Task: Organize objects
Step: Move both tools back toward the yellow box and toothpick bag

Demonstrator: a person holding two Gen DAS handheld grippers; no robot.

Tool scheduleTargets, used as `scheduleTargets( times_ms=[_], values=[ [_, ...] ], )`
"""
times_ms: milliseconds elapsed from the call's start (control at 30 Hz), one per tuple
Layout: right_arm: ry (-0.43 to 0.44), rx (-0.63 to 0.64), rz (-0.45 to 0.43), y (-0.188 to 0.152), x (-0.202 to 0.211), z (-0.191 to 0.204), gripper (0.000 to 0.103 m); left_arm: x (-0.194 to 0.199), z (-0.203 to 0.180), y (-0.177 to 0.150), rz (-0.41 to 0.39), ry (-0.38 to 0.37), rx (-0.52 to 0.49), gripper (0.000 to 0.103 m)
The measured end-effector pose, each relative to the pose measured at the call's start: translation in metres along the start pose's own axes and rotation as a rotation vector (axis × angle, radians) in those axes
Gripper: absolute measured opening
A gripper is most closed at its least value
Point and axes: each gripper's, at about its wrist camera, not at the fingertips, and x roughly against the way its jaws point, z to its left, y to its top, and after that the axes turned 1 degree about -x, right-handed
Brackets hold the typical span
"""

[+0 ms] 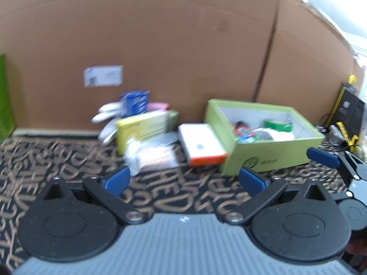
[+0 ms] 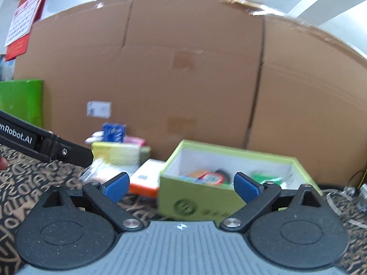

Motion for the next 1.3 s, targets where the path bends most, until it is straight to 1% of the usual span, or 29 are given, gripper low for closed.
scheduleTargets(
  times_ms=[67, 200, 333, 433, 533, 667, 767, 867, 933, 1033, 1100, 1267, 1300],
  values=[
    [0.022, -0.009, 0.020, -0.008, -0.002, 0.011, 0.100, -0.002, 0.012, -0.009, 0.024, 0.022, 0.026, 0.103],
    [0.061, -0.028, 0.068, -0.022, -0.012, 0.029, 0.100, -0.010, 0.033, -0.023, 0.067, 0.039, 0.066, 0.103],
    [0.095, -0.058, 0.120, -0.031, -0.025, 0.043, 0.100, -0.014, 0.055, -0.029, 0.075, 0.066, 0.091, 0.103],
    [0.120, -0.081, 0.153, -0.032, -0.038, 0.055, 0.100, -0.014, 0.072, -0.028, 0.073, 0.075, 0.121, 0.103],
    [0.133, -0.086, 0.165, -0.028, -0.052, 0.069, 0.099, -0.013, 0.087, -0.026, 0.068, 0.085, 0.140, 0.103],
    [0.159, -0.070, 0.188, -0.020, -0.076, 0.090, 0.092, -0.012, 0.103, -0.025, 0.058, 0.104, 0.137, 0.103],
    [0.176, -0.056, 0.210, -0.015, -0.098, 0.105, 0.092, -0.016, 0.113, -0.022, 0.063, 0.103, 0.134, 0.103],
    [0.161, -0.046, 0.238, -0.009, -0.123, 0.117, 0.092, -0.021, 0.118, -0.016, 0.064, 0.090, 0.121, 0.103],
    [0.132, -0.044, 0.253, -0.007, -0.141, 0.121, 0.092, -0.024, 0.119, -0.010, 0.056, 0.080, 0.102, 0.103],
    [0.077, -0.053, 0.301, -0.004, -0.168, 0.126, 0.091, -0.034, 0.118, 0.001, 0.035, 0.079, 0.060, 0.103],
    [0.051, -0.084, 0.336, -0.002, -0.183, 0.125, 0.092, -0.044, 0.116, 0.009, 0.022, 0.077, 0.034, 0.103],
    [0.030, -0.128, 0.358, -0.002, -0.201, 0.124, 0.092, -0.080, 0.114, 0.030, -0.003, 0.033, -0.010, 0.103],
    [0.036, -0.146, 0.353, -0.002, -0.200, 0.122, 0.084, -0.088, 0.112, 0.034, -0.009, 0.031, -0.027, 0.102]
  ],
)
